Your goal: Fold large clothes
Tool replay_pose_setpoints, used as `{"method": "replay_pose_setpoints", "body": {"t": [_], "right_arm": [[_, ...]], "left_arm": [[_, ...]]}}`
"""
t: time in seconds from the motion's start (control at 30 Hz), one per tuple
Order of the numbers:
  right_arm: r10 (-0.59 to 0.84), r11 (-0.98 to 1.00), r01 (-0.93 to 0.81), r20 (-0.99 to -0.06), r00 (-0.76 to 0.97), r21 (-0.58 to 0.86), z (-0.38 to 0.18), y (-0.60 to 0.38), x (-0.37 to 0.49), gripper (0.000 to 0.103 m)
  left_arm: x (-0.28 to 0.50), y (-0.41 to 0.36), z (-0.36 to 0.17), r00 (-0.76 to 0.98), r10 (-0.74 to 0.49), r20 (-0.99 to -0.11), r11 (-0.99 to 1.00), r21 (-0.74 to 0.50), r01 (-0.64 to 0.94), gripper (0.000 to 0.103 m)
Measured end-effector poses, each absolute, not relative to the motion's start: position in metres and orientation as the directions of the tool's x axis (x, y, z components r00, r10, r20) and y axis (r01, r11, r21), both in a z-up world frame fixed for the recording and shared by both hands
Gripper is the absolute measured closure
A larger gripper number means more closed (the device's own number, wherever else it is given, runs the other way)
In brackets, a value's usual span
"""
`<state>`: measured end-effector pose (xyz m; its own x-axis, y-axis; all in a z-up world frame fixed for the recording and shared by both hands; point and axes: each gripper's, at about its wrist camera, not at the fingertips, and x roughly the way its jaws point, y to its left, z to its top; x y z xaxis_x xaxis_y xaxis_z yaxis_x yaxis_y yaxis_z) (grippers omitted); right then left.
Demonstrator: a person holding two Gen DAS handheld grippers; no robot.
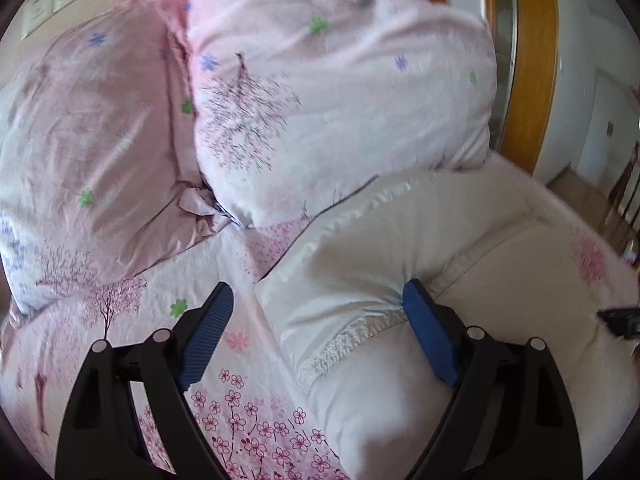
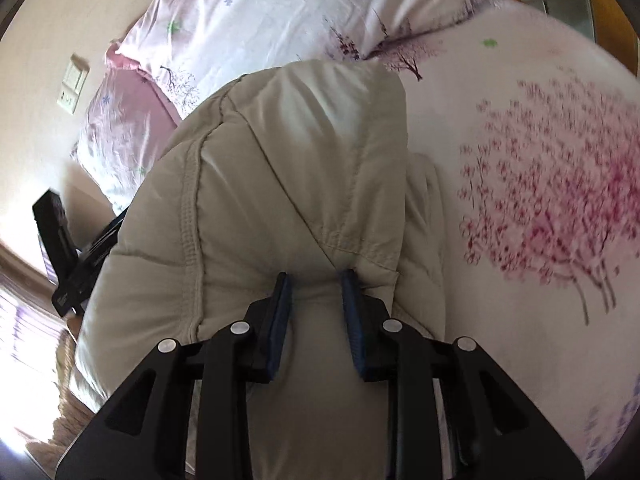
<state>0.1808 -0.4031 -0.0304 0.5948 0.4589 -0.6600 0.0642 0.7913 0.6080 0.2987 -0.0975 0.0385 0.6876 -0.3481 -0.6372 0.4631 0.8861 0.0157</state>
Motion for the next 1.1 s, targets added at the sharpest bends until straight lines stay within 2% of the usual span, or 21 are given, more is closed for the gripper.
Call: {"method": "replay_pose_setpoints", "body": {"t": [0.1, 0.17, 0.2, 0.23, 0.3, 0.37, 0.43, 0.53, 0.7, 1.1], "right_arm": [[0.456, 0.799, 0.056, -0.664, 0.592, 0.599, -0.021, -0.406, 0.172, 0.075], [0.446, 0.811, 0.054, -0.675, 0.589, 0.583, -0.007, -0.409, 0.168, 0.069], [0.444, 0.811, 0.052, -0.672, 0.593, 0.583, -0.002, -0.41, 0.165, 0.058], [0.428, 0.818, 0.062, -0.677, 0.598, 0.572, 0.004, -0.412, 0.164, 0.037], [0.35, 0.859, 0.096, -0.713, 0.607, 0.503, 0.013, -0.415, 0.165, 0.014], [0.354, 0.855, 0.103, -0.717, 0.601, 0.509, 0.014, -0.421, 0.166, 0.013], [0.43, 0.805, 0.114, -0.705, 0.564, 0.582, 0.007, -0.431, 0.176, 0.004], [0.558, 0.715, 0.133, -0.675, 0.482, 0.686, -0.014, -0.44, 0.195, 0.002], [0.695, 0.593, 0.19, -0.617, 0.369, 0.782, -0.05, -0.448, 0.218, 0.001], [0.811, 0.504, 0.144, -0.524, 0.259, 0.852, -0.073, -0.43, 0.241, 0.001]], "left_arm": [[0.292, -0.079, 0.044, 0.648, -0.42, -0.636, 0.879, -0.107, 0.466, 0.012], [0.284, -0.067, 0.046, 0.624, -0.448, -0.641, 0.871, -0.154, 0.467, 0.008], [0.281, -0.065, 0.046, 0.621, -0.446, -0.645, 0.872, -0.157, 0.463, 0.005], [0.276, -0.061, 0.047, 0.62, -0.443, -0.647, 0.874, -0.156, 0.46, 0.004], [0.268, -0.059, 0.048, 0.618, -0.442, -0.65, 0.873, -0.153, 0.463, 0.002], [0.263, -0.06, 0.049, 0.607, -0.449, -0.656, 0.868, -0.16, 0.47, 0.002], [0.26, -0.061, 0.048, 0.586, -0.466, -0.663, 0.859, -0.182, 0.478, 0.002], [0.26, -0.064, 0.045, 0.544, -0.501, -0.673, 0.841, -0.231, 0.489, 0.002], [0.261, -0.07, 0.043, 0.498, -0.535, -0.682, 0.819, -0.277, 0.502, 0.002], [0.266, -0.081, 0.035, 0.437, -0.597, -0.672, 0.776, -0.348, 0.525, 0.002]]}}
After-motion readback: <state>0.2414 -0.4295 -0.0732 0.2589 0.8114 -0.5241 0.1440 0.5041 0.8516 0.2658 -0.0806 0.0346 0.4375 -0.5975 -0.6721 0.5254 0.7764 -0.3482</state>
